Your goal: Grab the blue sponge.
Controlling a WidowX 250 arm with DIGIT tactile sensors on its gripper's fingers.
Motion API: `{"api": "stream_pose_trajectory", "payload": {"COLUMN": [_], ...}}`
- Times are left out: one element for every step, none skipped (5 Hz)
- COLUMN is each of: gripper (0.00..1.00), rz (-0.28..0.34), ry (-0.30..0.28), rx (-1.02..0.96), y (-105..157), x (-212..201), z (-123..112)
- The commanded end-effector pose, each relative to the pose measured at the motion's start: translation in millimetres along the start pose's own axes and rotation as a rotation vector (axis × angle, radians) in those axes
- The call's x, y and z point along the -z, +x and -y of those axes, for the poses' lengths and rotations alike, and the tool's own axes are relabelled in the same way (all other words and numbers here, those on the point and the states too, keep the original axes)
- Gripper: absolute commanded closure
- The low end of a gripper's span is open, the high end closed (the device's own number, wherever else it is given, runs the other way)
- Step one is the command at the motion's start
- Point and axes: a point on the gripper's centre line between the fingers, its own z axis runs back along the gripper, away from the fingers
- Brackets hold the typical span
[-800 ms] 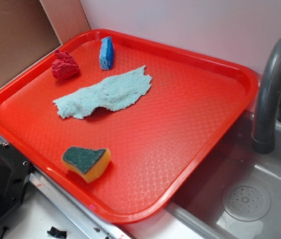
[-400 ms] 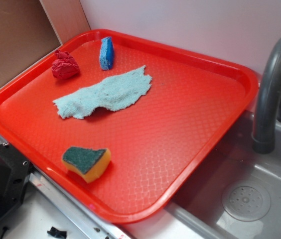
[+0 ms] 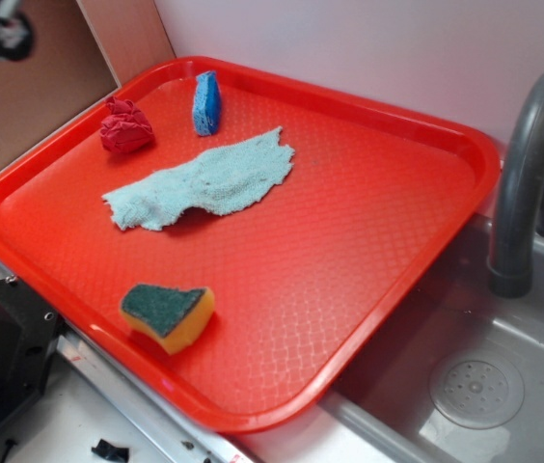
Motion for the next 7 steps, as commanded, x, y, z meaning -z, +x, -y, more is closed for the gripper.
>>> {"api": "stream_pose_trajectory", "payload": {"gripper": [0.00, 0.00, 0.00, 0.00, 0.00, 0.00, 0.00], "rz": [0.190, 0.250, 0.267, 0.247, 0.191, 0.160, 0.121], "ry": [0.020, 0.008, 0.043, 0.082, 0.100, 0.151, 0.110], "rx": [-0.195, -0.252, -0.290, -0.279, -0.260, -0.211, -0.197], "y": [49.8, 77.3, 96.8, 115.8, 135.9, 148.2, 152.4], "x": [38.4, 61.5, 88.9, 122.0, 161.1, 184.6, 202.3], "z": [-6.6, -10.1, -16.0, -19.7, -20.0, -16.5, -15.4]}}
